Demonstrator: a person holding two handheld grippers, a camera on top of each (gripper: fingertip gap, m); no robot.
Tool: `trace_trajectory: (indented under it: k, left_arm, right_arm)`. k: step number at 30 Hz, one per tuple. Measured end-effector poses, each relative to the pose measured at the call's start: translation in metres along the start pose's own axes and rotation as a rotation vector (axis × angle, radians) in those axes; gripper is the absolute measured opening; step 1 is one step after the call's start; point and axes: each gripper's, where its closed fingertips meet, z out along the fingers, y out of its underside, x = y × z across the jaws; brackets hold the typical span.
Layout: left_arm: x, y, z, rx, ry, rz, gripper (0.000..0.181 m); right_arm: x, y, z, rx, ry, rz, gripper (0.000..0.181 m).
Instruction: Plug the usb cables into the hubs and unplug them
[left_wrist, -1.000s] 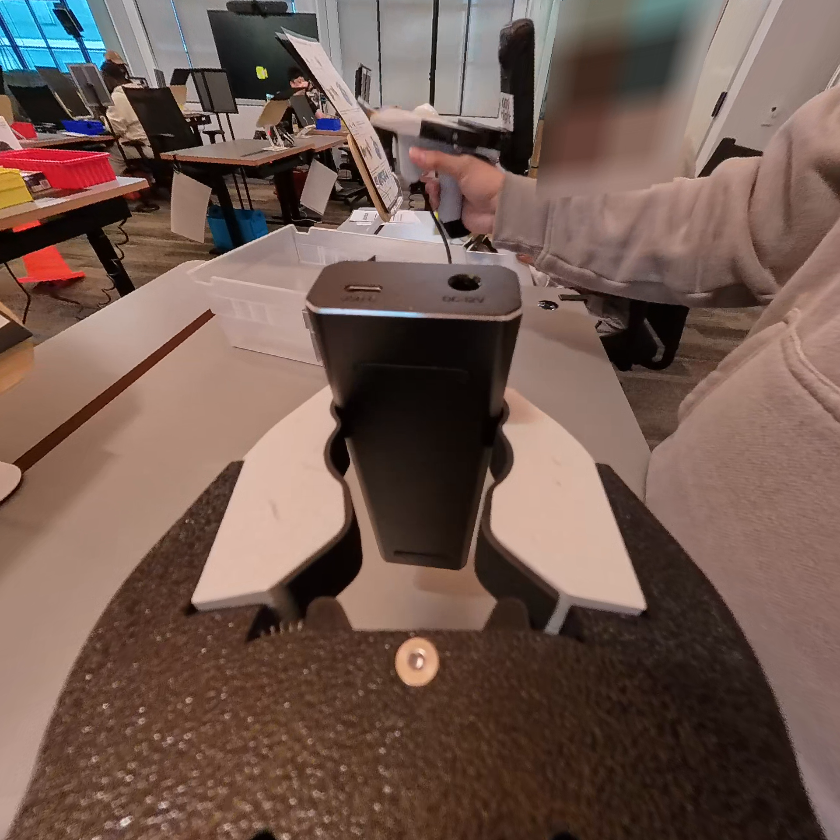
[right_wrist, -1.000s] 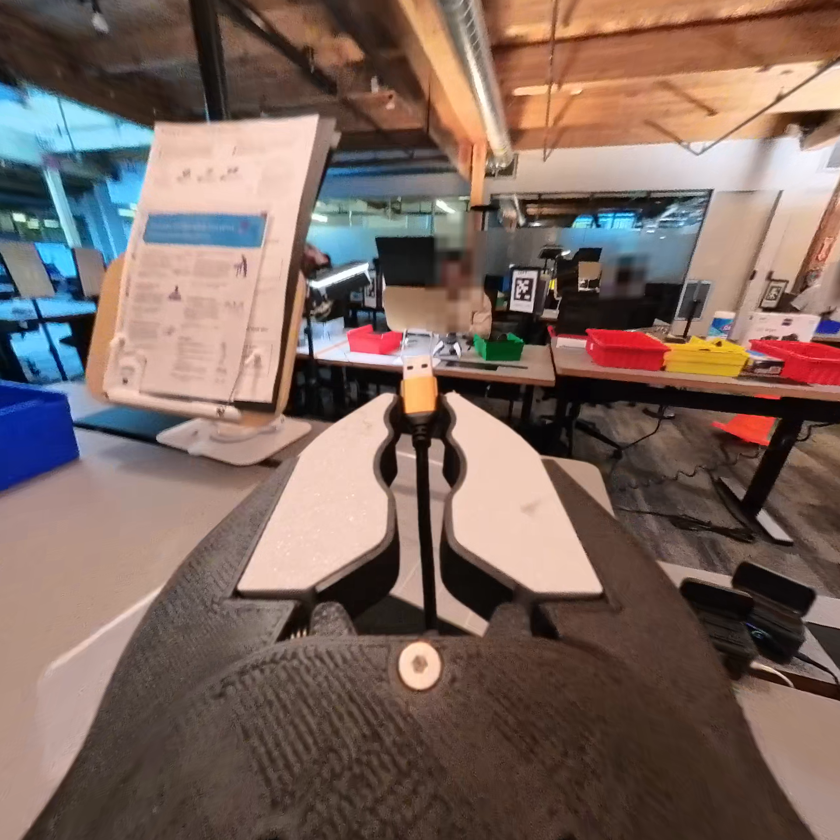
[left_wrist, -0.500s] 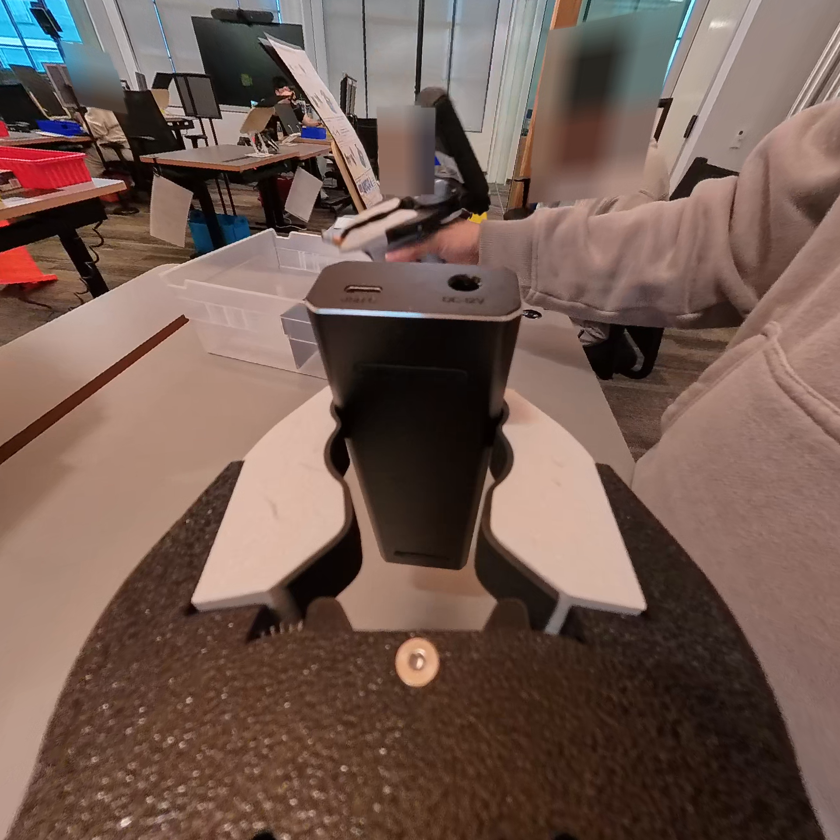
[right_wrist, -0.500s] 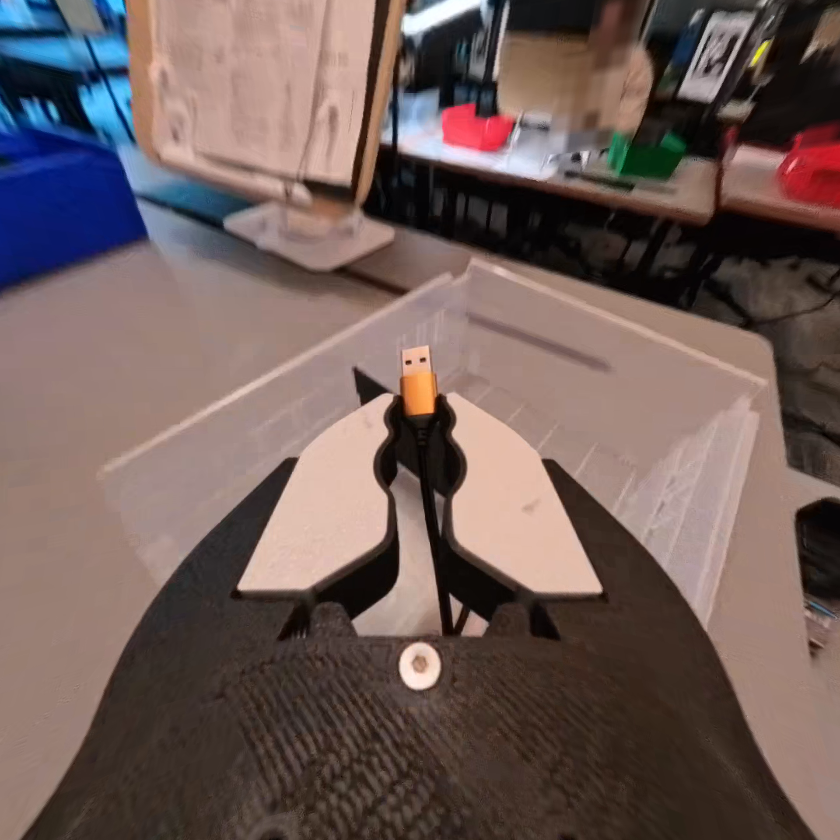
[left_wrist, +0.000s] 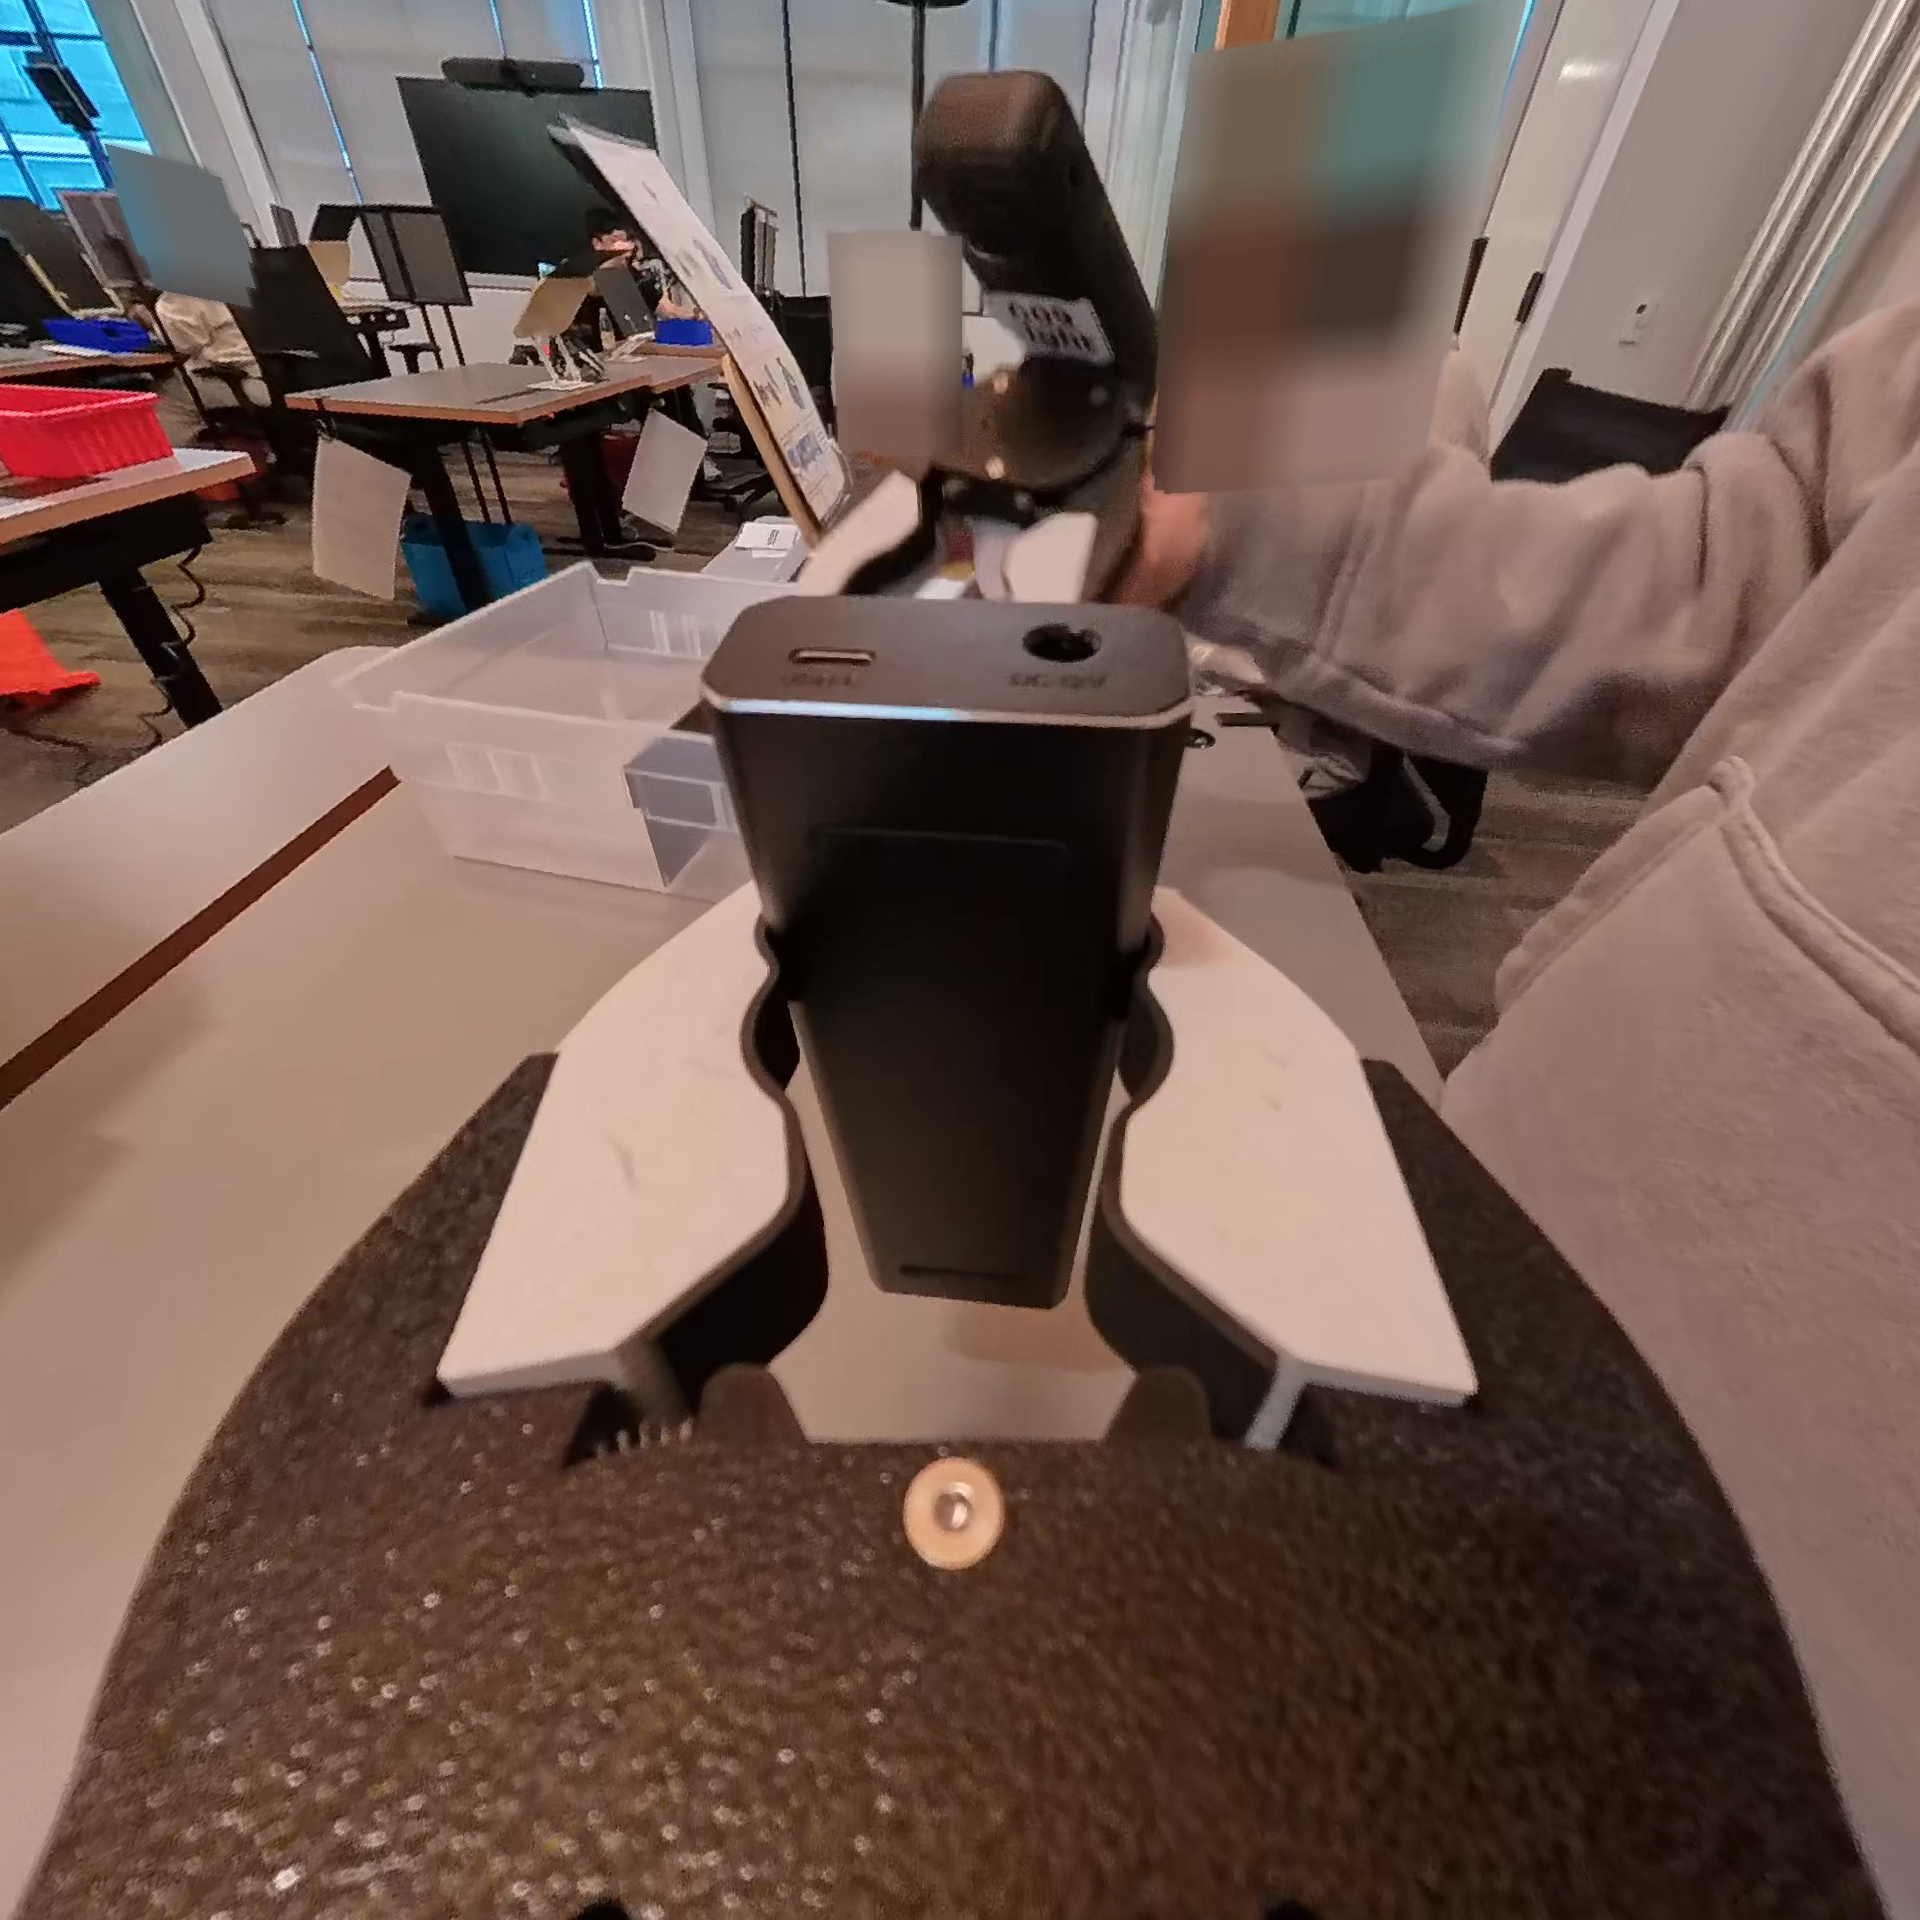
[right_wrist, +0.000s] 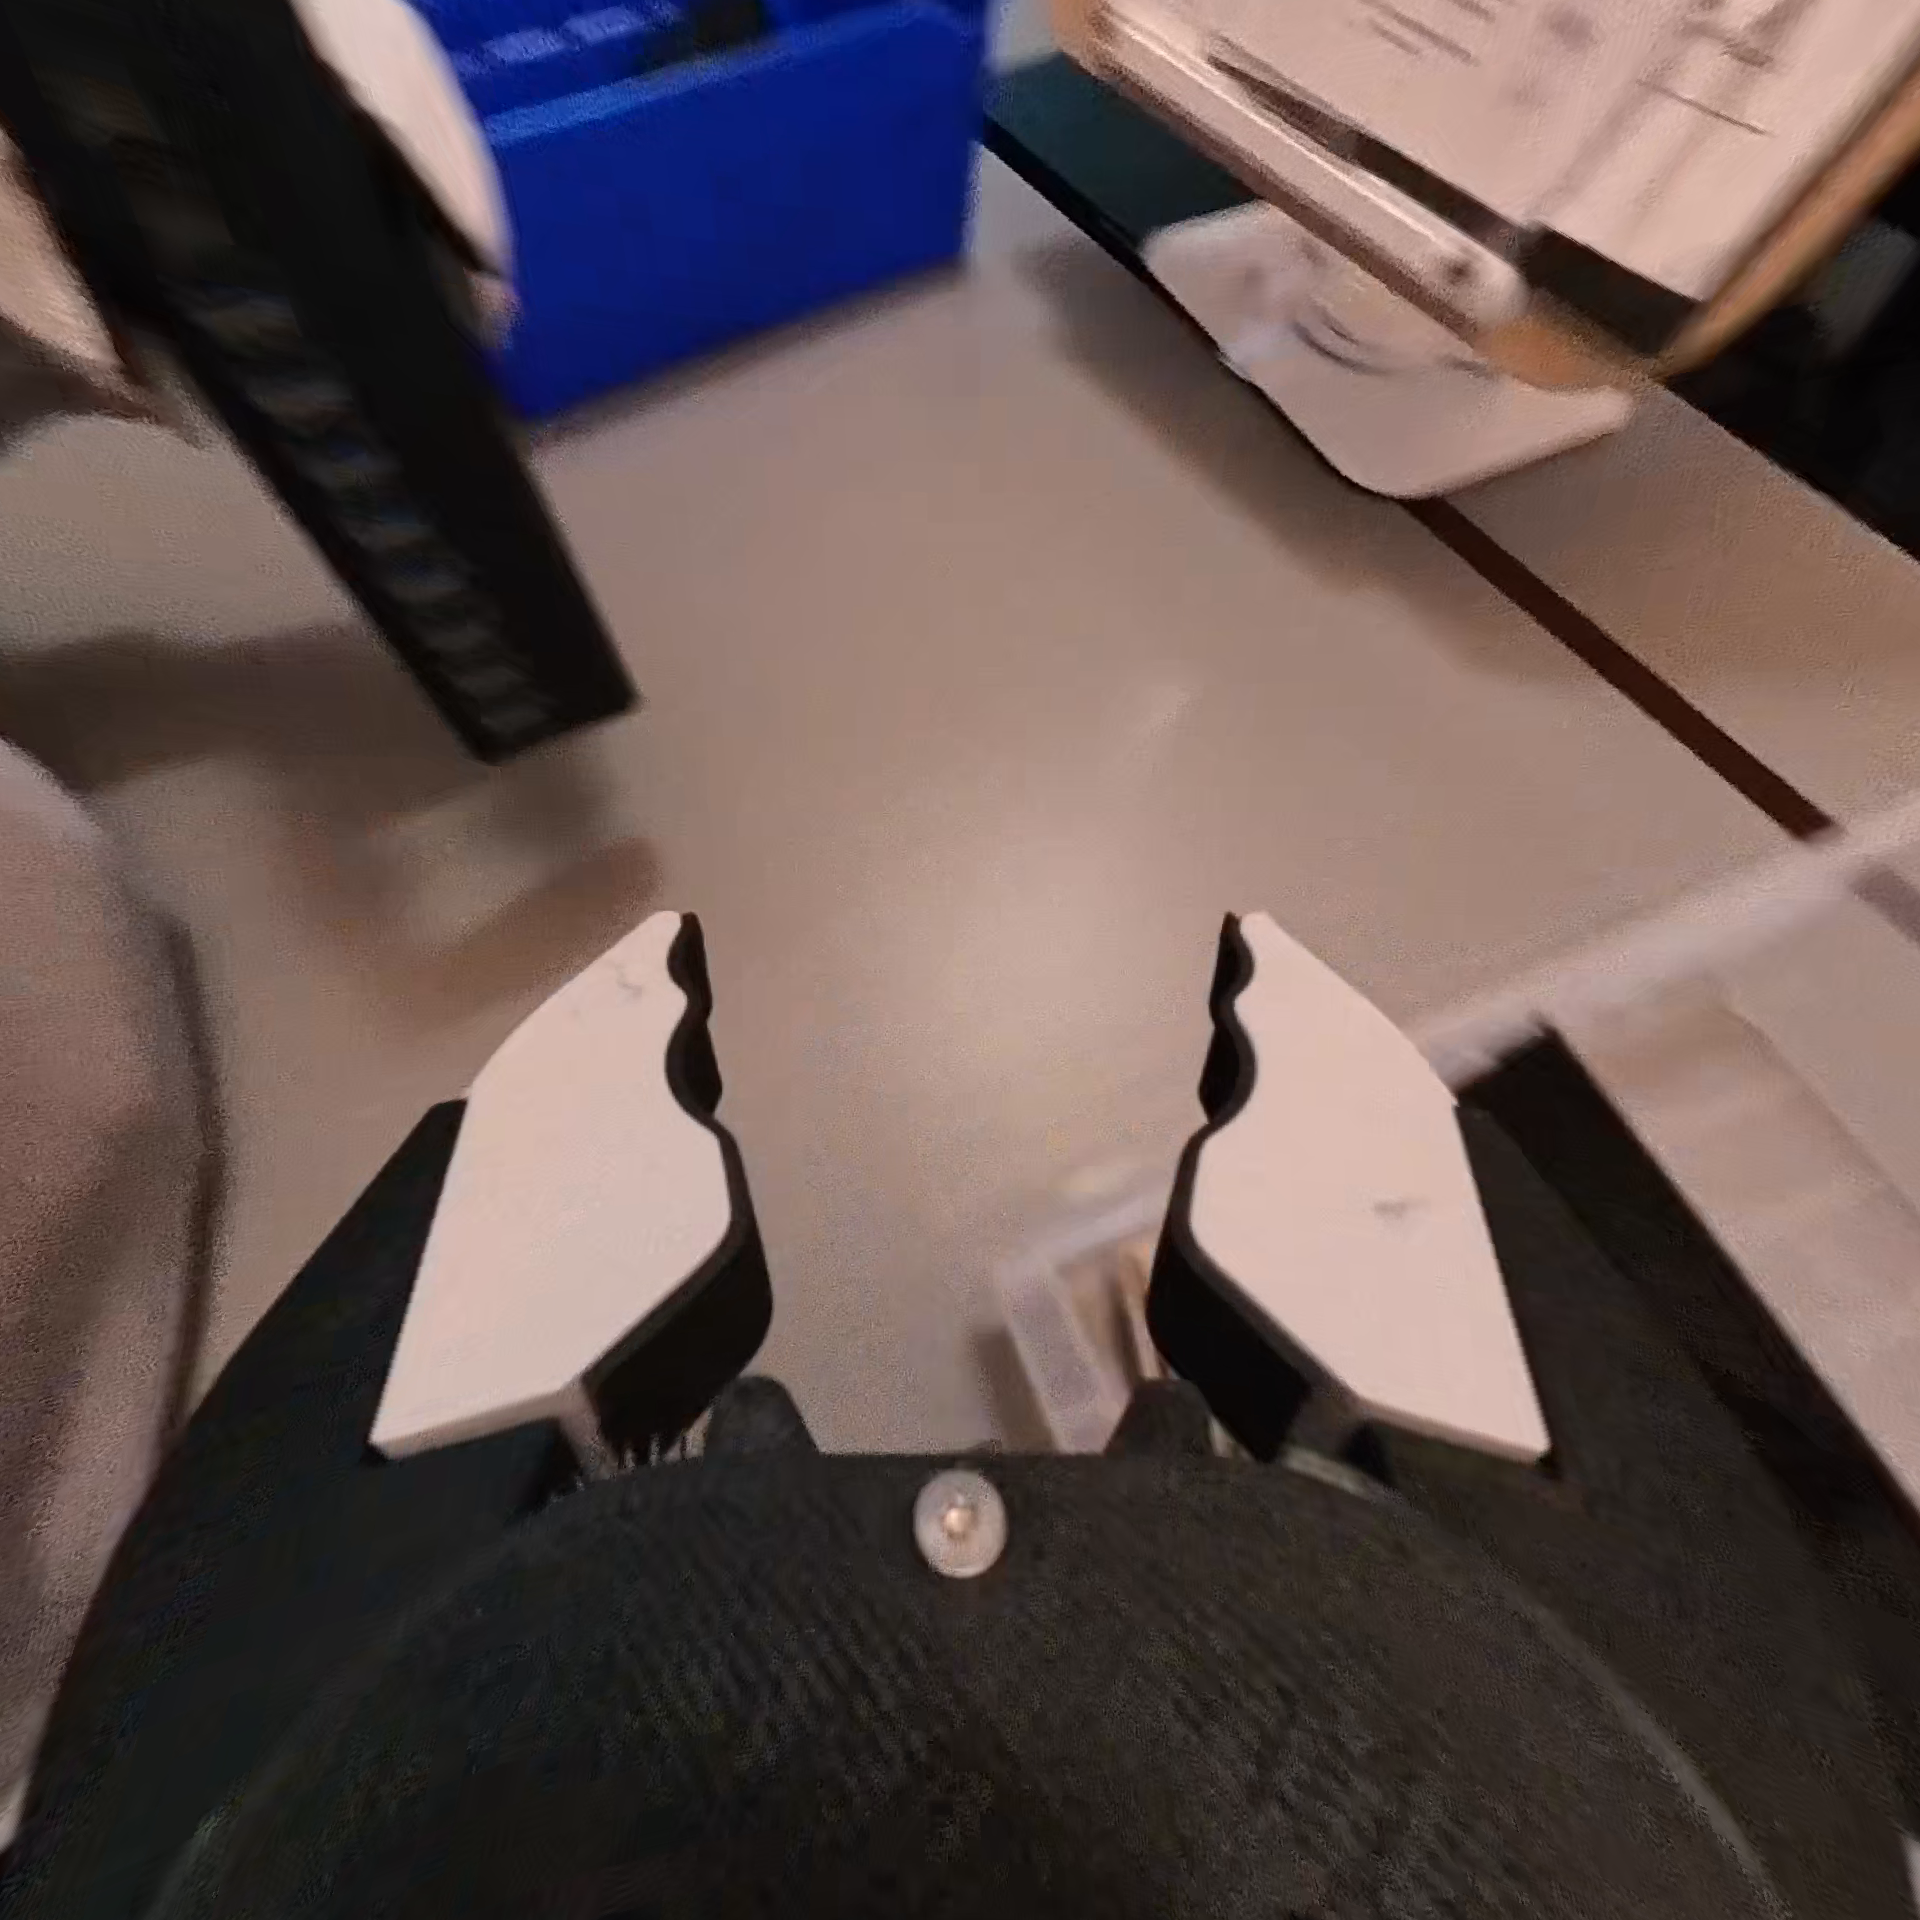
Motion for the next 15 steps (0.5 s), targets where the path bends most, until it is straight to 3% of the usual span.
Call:
trace_trajectory:
  k: [1, 3, 5, 8, 10, 13, 15]
  left_arm:
    - [0.001, -0.004, 0.002, 0.01, 0.007, 0.001, 0.06]
    - [0.002, -0.01, 0.005, 0.029, 0.02, 0.003, 0.06]
    - [0.004, -0.016, 0.007, 0.04, 0.037, 0.005, 0.06]
    - [0.007, -0.017, 0.01, 0.024, 0.052, 0.026, 0.06]
    - [0.009, -0.018, 0.012, 0.012, 0.058, 0.041, 0.06]
    - [0.012, -0.02, 0.011, 0.018, 0.065, 0.056, 0.06]
    - [0.012, -0.024, 0.008, 0.041, 0.063, 0.064, 0.06]
  right_arm:
    - [-0.031, -0.011, 0.013, 0.049, -0.105, -0.006, 0.093]
    - [-0.079, -0.023, 0.038, 0.115, -0.246, -0.026, 0.092]
    - [-0.101, -0.031, 0.06, 0.164, -0.27, -0.021, 0.092]
    - [-0.114, -0.05, 0.079, 0.239, -0.27, 0.001, 0.085]
    - [-0.122, -0.063, 0.083, 0.287, -0.289, -0.016, 0.081]
    - [-0.13, -0.069, 0.086, 0.295, -0.303, -0.086, 0.061]
    - [-0.13, -0.072, 0.085, 0.307, -0.283, -0.122, 0.061]
